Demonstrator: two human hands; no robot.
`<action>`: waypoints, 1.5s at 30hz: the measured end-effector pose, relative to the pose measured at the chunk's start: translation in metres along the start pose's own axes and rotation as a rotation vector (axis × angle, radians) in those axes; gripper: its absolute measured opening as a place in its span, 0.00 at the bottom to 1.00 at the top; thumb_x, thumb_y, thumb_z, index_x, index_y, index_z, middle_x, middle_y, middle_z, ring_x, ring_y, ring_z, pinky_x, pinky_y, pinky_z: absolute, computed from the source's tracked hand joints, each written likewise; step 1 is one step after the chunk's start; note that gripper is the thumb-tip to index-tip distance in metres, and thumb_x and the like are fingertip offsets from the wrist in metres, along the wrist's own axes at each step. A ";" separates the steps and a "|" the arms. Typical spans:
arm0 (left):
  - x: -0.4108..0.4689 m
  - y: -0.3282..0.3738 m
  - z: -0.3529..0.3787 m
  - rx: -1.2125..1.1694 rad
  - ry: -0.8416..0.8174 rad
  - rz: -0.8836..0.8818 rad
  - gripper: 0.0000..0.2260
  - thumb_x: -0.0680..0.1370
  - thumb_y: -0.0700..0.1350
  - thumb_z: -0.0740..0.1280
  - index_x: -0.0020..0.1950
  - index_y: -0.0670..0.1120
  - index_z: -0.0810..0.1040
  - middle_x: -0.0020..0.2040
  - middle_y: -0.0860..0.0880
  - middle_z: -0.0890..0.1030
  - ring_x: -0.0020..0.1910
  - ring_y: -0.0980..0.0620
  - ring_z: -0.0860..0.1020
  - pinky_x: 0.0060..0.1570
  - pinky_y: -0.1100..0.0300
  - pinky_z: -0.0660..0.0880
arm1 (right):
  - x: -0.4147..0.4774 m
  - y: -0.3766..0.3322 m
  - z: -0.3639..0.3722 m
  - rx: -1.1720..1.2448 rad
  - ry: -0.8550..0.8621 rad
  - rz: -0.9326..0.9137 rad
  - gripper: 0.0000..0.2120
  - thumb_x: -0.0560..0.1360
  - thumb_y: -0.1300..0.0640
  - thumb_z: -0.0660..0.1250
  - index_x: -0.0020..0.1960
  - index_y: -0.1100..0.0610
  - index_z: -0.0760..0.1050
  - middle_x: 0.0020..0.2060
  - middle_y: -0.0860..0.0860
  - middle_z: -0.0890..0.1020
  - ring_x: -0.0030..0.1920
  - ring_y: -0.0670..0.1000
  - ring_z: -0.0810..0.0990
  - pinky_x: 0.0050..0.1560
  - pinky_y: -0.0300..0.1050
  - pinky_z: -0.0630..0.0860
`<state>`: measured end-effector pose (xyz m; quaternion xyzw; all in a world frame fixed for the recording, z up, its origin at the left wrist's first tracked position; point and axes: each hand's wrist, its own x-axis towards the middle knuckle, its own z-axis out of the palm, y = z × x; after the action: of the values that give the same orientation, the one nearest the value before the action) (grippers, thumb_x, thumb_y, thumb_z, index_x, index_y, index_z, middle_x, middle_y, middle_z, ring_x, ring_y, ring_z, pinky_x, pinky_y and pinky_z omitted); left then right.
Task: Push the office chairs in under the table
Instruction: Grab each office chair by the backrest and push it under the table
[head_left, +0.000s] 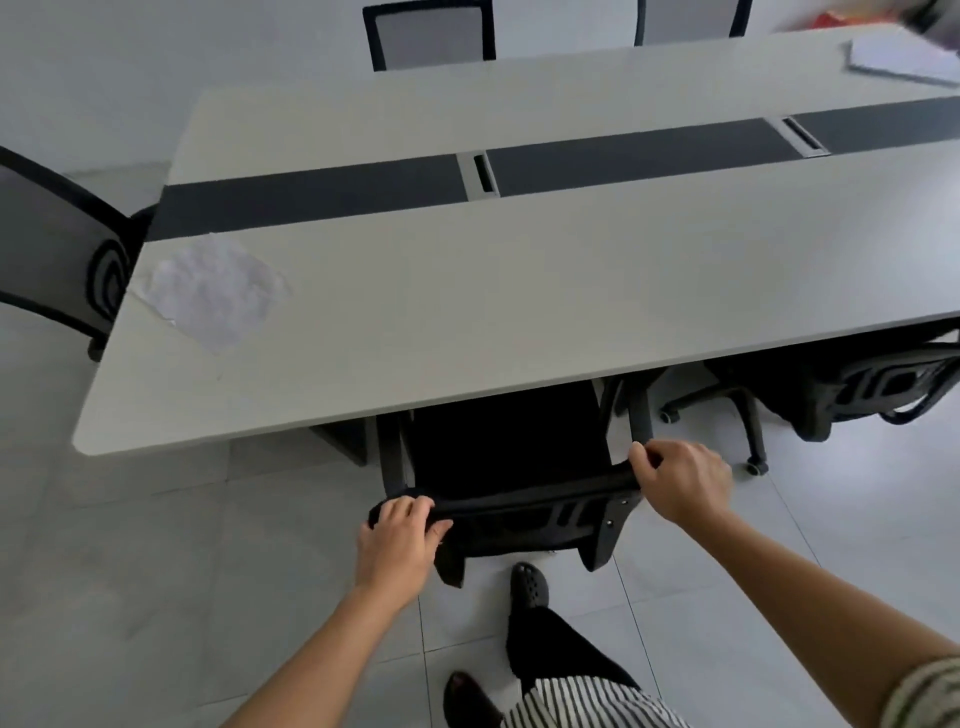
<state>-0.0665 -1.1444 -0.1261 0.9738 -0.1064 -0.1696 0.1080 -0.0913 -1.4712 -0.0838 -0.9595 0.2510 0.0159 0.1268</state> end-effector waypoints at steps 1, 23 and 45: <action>0.012 0.003 -0.006 0.025 0.010 0.010 0.20 0.78 0.61 0.53 0.61 0.51 0.71 0.60 0.53 0.76 0.63 0.50 0.70 0.56 0.52 0.67 | 0.009 0.002 -0.002 0.004 0.004 -0.001 0.23 0.75 0.46 0.58 0.26 0.58 0.67 0.23 0.52 0.73 0.29 0.57 0.72 0.31 0.44 0.65; 0.156 0.060 -0.039 0.277 0.127 0.074 0.10 0.71 0.55 0.70 0.43 0.50 0.79 0.39 0.52 0.83 0.40 0.46 0.80 0.37 0.53 0.72 | 0.167 0.014 -0.025 -0.004 -0.043 -0.063 0.23 0.76 0.44 0.55 0.29 0.56 0.72 0.25 0.48 0.71 0.32 0.55 0.72 0.34 0.44 0.65; 0.144 0.070 -0.029 0.170 0.085 0.115 0.13 0.74 0.58 0.64 0.49 0.50 0.78 0.45 0.51 0.80 0.46 0.46 0.77 0.43 0.52 0.73 | 0.171 0.034 -0.024 -0.001 -0.011 -0.148 0.17 0.76 0.45 0.59 0.35 0.54 0.76 0.30 0.48 0.80 0.31 0.53 0.72 0.33 0.43 0.64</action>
<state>0.0646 -1.2409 -0.1264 0.9781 -0.1715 -0.1117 0.0389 0.0404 -1.5874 -0.0851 -0.9754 0.1787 0.0120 0.1282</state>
